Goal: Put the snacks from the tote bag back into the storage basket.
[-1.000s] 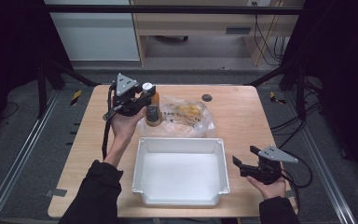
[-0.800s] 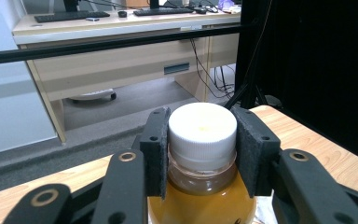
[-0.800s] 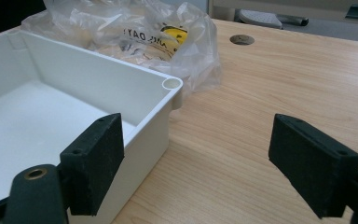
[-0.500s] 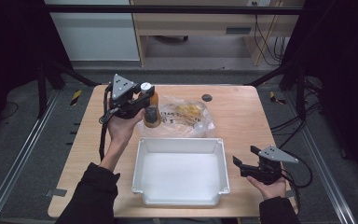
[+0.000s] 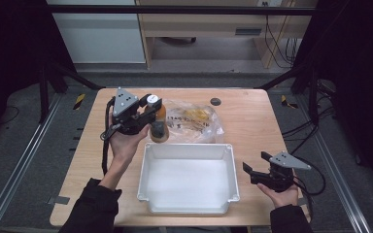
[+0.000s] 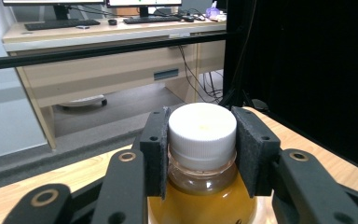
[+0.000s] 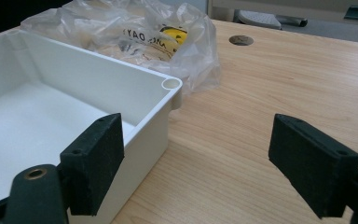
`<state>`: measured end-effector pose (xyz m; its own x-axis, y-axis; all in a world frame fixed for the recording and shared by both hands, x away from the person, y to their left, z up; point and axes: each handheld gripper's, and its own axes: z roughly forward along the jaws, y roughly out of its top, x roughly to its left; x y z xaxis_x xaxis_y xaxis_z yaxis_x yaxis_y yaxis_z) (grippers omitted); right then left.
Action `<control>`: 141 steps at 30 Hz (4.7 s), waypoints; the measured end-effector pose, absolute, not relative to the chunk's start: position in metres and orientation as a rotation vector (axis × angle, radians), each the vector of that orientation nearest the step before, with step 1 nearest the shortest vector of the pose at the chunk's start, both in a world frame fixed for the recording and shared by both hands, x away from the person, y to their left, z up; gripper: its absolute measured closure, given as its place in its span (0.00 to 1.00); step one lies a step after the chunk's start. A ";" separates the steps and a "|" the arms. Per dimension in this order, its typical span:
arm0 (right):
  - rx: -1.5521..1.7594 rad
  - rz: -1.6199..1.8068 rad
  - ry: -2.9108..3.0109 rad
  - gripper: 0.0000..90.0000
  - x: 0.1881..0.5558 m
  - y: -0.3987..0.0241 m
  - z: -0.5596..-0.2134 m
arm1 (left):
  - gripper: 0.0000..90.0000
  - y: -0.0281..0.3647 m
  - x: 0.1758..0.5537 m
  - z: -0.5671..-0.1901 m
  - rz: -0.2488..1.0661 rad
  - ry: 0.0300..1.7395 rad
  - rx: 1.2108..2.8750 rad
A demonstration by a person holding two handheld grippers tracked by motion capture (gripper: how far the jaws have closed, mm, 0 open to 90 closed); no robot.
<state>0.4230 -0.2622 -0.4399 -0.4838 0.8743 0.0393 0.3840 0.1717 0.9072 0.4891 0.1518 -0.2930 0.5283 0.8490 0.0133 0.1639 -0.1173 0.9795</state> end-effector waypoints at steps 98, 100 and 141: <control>1.179 1.250 1.959 0.19 0.421 -0.260 -0.442 | 0.45 0.146 0.436 -0.393 0.616 0.853 1.762; 1.178 1.254 1.960 0.19 0.421 -0.261 -0.442 | 0.42 0.147 0.436 -0.392 0.616 0.838 1.773; 1.224 1.200 1.933 0.17 0.419 -0.277 -0.446 | 0.25 0.246 0.436 -0.442 0.660 0.983 1.818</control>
<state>0.4187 -0.2769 -0.4459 -0.4335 0.9011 0.0106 0.4092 0.1863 0.8932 0.4361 0.2460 -0.4423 0.5344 0.8449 0.0245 0.3426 -0.2430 0.9075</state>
